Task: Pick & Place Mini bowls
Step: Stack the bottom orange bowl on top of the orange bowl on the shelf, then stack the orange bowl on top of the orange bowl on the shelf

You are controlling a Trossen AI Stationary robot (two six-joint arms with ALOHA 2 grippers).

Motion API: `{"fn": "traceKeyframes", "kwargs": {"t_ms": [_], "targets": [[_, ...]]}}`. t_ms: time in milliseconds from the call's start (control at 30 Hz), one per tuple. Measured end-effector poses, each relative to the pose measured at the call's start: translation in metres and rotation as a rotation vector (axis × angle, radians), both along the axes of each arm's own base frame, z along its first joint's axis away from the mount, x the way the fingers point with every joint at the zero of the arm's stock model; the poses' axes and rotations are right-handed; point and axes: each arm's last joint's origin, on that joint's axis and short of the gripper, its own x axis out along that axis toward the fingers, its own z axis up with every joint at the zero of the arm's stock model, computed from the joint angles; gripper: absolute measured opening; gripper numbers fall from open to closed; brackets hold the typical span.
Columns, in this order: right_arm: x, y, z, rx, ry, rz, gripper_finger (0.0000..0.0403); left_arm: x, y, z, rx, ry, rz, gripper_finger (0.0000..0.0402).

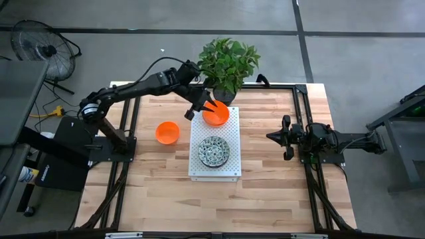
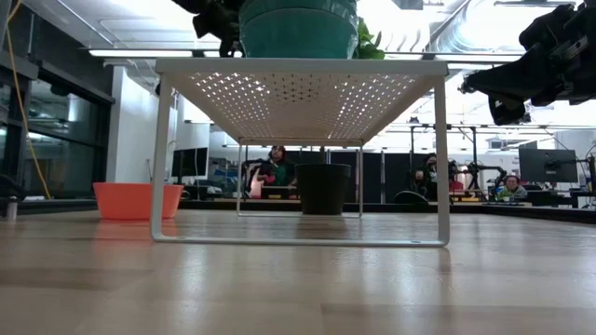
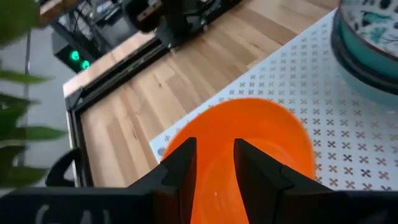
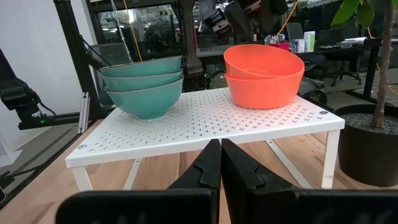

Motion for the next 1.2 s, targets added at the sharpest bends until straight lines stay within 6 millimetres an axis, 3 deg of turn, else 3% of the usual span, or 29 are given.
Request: {"fn": "traceKeyframes", "kwargs": {"t_ms": [600, 700, 933, 1200], "targets": [[0.0, 0.0, 0.0, 0.0, 0.0, 0.0, 0.0, -0.002, -0.003, -0.033, -0.065, 0.089, 0.073, 0.0103], [0.0, 0.0, 0.0, 0.0, 0.0, 0.0, 0.0, -0.002, -0.003, -0.031, -0.065, 0.079, 0.076, 0.0103], [0.0, 0.0, 0.0, 0.0, 0.0, 0.001, 0.0, -0.017, -0.021, -0.001, -0.018, 0.014, 0.07, 0.0103], [0.0, 0.0, 0.0, 0.0, 0.0, 0.0, 0.0, -0.048, -0.058, 0.005, 0.034, 0.229, 0.054, 0.0103]]}}
